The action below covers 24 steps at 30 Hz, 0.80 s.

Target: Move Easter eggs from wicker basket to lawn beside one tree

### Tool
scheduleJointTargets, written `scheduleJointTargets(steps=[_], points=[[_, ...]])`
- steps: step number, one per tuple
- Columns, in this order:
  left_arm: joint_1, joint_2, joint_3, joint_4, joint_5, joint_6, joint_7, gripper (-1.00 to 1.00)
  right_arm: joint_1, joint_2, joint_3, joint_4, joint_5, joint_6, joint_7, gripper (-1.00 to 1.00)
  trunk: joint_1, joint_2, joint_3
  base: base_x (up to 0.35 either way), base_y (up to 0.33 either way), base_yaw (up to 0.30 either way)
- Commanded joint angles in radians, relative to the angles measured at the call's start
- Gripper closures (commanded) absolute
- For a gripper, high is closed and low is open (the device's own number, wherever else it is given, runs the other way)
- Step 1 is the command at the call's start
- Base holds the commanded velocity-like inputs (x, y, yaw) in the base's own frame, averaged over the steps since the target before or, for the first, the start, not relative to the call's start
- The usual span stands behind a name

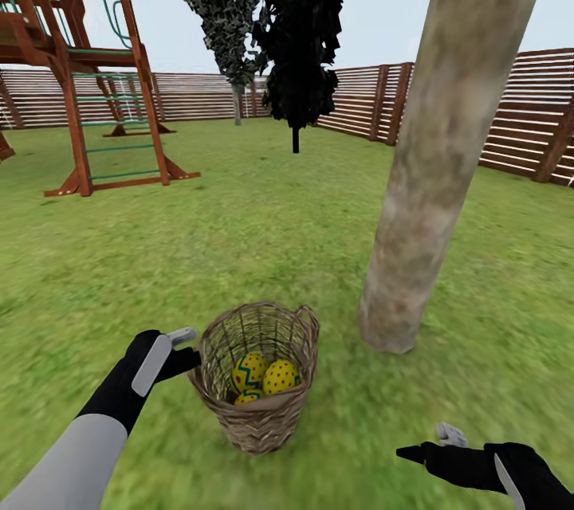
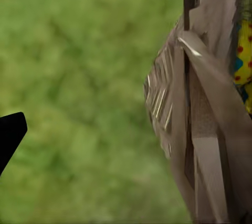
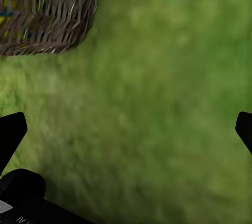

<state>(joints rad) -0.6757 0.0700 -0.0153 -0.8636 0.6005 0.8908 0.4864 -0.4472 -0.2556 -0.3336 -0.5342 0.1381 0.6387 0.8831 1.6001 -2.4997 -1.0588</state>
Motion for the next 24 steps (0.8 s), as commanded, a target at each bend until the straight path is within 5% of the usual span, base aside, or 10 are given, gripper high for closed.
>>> scheduleJointTargets(steps=[1,24], points=[[0.0,0.001,-0.002,-0.001,0.01,0.002,0.009,-1.0,-0.001,0.001,-0.007,-0.001,0.011,0.006,0.008,-1.0,-0.004,0.007,0.002,0.0,0.0,0.0],[-0.001,0.002,-0.005,-0.099,0.01,0.01,0.011,-1.0,-0.001,0.015,-0.005,0.0,0.012,-0.018,0.0,-1.0,-0.092,0.168,0.074,0.0,0.0,0.0]])
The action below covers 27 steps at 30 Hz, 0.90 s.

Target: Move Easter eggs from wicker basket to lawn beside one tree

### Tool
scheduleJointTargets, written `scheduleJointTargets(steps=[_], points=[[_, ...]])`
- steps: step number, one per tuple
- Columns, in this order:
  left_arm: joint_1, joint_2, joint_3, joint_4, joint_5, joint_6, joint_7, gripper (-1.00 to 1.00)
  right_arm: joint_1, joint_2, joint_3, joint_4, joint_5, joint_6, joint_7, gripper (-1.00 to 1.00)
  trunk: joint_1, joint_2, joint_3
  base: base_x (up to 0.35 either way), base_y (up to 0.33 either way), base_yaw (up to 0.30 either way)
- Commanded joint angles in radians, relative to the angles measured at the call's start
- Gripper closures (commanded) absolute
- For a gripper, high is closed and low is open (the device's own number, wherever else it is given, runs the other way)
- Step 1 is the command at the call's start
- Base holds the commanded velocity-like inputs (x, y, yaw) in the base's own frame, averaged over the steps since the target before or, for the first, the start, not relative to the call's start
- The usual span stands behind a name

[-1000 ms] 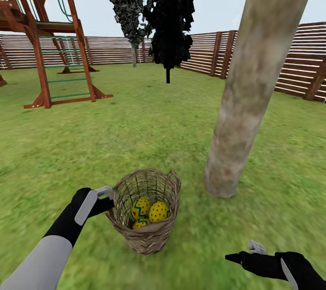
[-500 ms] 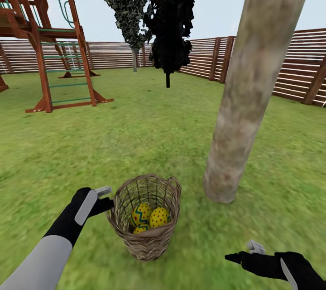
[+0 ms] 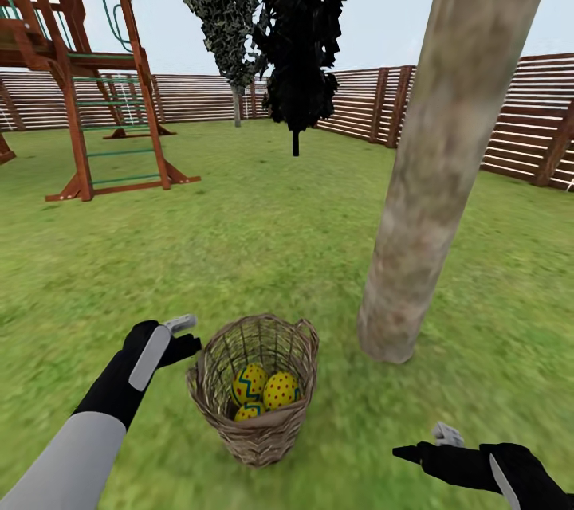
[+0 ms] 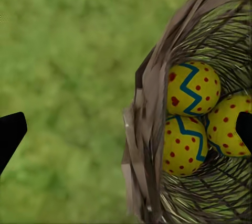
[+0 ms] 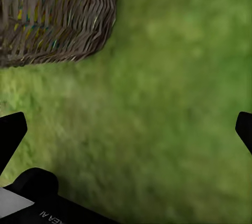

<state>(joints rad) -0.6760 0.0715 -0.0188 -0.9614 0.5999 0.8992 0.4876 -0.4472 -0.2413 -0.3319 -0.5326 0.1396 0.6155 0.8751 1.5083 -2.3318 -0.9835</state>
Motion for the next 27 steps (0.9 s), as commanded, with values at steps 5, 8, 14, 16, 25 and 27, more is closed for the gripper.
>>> scheduleJointTargets(steps=[5,8,14,16,25,27], points=[[-0.002,0.002,0.004,-0.061,0.008,0.027,0.014,-1.0,-0.001,0.001,-0.007,-0.005,0.014,0.002,0.007,-1.0,-0.019,0.035,0.015,0.0,0.0,0.0],[-0.002,0.014,0.006,-0.138,0.005,0.076,0.016,-1.0,-0.001,0.001,-0.007,-0.015,0.015,-0.003,0.007,-1.0,-0.031,0.056,0.024,0.0,0.0,0.0],[-0.003,0.061,0.022,-0.202,0.009,0.111,0.017,-1.0,-0.001,-0.005,-0.01,-0.022,0.015,-0.051,-0.015,-1.0,-0.054,0.098,0.043,0.0,0.0,0.084],[-0.003,0.063,0.075,-0.198,0.009,0.113,0.017,-1.0,-0.001,-0.002,-0.01,-0.022,0.014,-0.056,-0.07,-1.0,-0.062,0.112,0.049,0.0,0.0,0.263],[-0.002,0.063,0.152,-0.159,0.009,0.113,0.017,-1.0,-0.001,0.122,0.032,-0.096,0.01,-0.052,-0.533,-1.0,-0.096,0.175,0.077,0.0,0.0,0.286],[-0.002,0.061,0.151,-0.134,0.009,0.111,0.017,-1.0,-0.003,0.139,0.054,-0.155,0.01,-0.046,-0.58,-1.0,-0.104,0.189,0.083,0.0,0.0,0.289]])
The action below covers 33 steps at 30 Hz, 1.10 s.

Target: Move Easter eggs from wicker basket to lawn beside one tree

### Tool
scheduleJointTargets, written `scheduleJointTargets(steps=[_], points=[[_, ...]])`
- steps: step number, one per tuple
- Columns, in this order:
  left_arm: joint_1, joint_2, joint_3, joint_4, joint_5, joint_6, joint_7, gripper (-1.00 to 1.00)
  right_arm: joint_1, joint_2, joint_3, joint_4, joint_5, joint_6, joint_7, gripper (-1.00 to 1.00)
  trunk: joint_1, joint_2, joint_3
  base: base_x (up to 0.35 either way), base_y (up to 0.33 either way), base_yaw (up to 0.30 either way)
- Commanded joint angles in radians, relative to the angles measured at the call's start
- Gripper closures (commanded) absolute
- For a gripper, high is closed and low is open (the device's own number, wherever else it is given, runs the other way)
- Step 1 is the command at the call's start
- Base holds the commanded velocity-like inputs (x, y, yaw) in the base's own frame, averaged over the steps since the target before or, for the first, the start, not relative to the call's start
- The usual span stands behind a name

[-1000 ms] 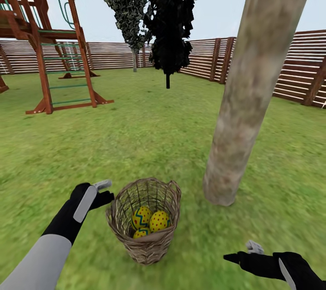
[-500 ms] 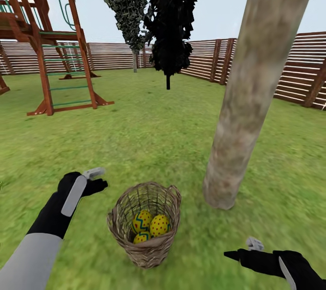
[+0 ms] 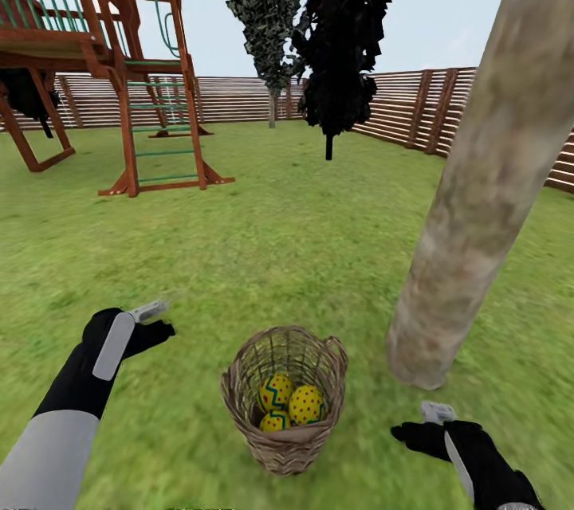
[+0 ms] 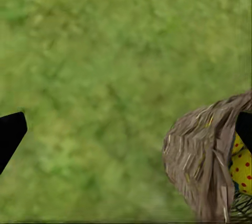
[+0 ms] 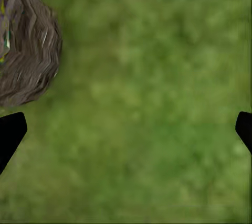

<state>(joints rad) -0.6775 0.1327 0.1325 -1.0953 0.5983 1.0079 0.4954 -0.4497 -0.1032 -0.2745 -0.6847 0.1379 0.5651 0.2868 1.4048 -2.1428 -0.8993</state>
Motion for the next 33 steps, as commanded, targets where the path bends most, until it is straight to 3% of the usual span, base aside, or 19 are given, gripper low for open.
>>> scheduleJointTargets(steps=[1,3,8,11,14,19,25,33], points=[[-0.001,-0.001,0.0,0.005,0.01,0.002,0.009,-1.0,-0.001,0.009,0.002,-0.03,0.011,0.008,-0.001,-1.0,-0.004,0.007,0.002,0.0,0.0,0.289],[-0.001,-0.002,0.0,0.011,0.01,0.002,0.009,-1.0,-0.001,0.034,0.009,-0.084,0.012,0.035,-0.01,-1.0,-0.012,0.021,0.007,0.0,0.0,0.289],[-0.001,-0.001,-0.001,0.016,0.01,0.002,0.009,-1.0,-0.001,0.124,0.017,-0.263,0.021,0.169,-0.047,-1.0,-0.031,0.056,0.021,0.0,0.0,0.289],[-0.001,-0.005,-0.005,0.017,0.01,0.002,0.009,-1.0,-0.001,0.155,0.048,-0.372,0.024,0.272,-0.107,-1.0,-0.042,0.077,0.029,0.0,0.0,0.289],[-0.001,-0.008,-0.006,0.017,0.01,0.002,0.009,-1.0,-0.001,0.183,0.113,-0.446,0.021,0.35,-0.131,-1.0,-0.054,0.098,0.037,0.0,0.0,0.289],[-0.001,-0.008,-0.005,0.015,0.011,0.002,0.009,-1.0,-0.001,0.184,0.132,-0.567,0.023,0.402,-0.137,-1.0,-0.062,0.112,0.043,0.0,0.0,0.084],[-0.001,-0.007,-0.004,0.011,0.011,0.002,0.009,-1.0,-0.001,0.183,0.134,-0.577,0.02,0.406,-0.135,-1.0,-0.062,0.112,0.043,0.0,0.0,0.003],[-0.001,-0.007,-0.003,0.015,0.011,0.002,0.009,-1.0,0.0,0.19,0.144,-0.578,0.019,0.405,-0.13,-1.0,-0.092,0.168,0.068,0.0,0.0,0.0]])
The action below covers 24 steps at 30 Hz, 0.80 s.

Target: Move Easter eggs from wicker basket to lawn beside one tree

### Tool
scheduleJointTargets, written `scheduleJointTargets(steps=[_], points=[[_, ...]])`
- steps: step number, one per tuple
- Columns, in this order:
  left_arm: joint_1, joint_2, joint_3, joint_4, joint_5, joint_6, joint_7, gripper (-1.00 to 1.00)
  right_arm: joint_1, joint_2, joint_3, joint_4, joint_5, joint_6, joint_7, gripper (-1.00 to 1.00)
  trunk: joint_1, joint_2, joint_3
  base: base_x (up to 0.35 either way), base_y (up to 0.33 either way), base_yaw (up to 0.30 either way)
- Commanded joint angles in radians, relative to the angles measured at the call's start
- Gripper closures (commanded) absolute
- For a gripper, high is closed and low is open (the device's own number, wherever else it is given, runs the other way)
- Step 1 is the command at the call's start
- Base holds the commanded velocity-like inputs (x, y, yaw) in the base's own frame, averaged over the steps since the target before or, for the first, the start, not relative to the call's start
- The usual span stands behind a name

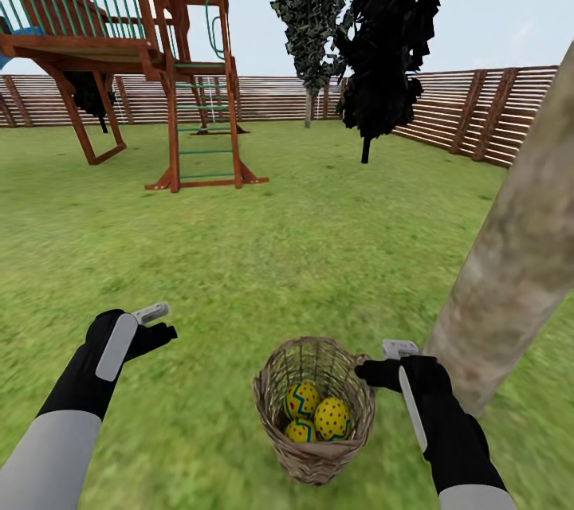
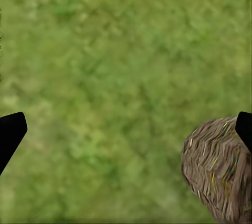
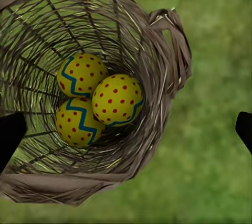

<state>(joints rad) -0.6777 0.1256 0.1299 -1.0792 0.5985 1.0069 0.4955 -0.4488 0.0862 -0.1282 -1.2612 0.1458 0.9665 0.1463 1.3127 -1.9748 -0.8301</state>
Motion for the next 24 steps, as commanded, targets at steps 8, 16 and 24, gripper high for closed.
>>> scheduleJointTargets(steps=[8,16,24], points=[[0.0,-0.001,-0.001,0.001,0.01,0.002,0.009,-1.0,-0.001,-0.001,0.127,-0.001,0.016,0.002,0.008,-1.0,-0.031,0.056,0.024,0.0,0.0,0.0],[0.002,-0.046,-0.004,0.013,0.011,-0.007,0.003,-1.0,-0.001,0.014,0.417,0.07,0.022,-0.011,-0.216,-1.0,-0.035,0.063,0.027,0.0,0.0,0.0],[0.003,-0.055,-0.018,0.103,0.01,-0.011,0.0,-1.0,-0.001,0.016,0.425,0.154,0.018,-0.019,-0.275,-1.0,-0.035,0.063,0.027,0.254,0.0,0.0]])
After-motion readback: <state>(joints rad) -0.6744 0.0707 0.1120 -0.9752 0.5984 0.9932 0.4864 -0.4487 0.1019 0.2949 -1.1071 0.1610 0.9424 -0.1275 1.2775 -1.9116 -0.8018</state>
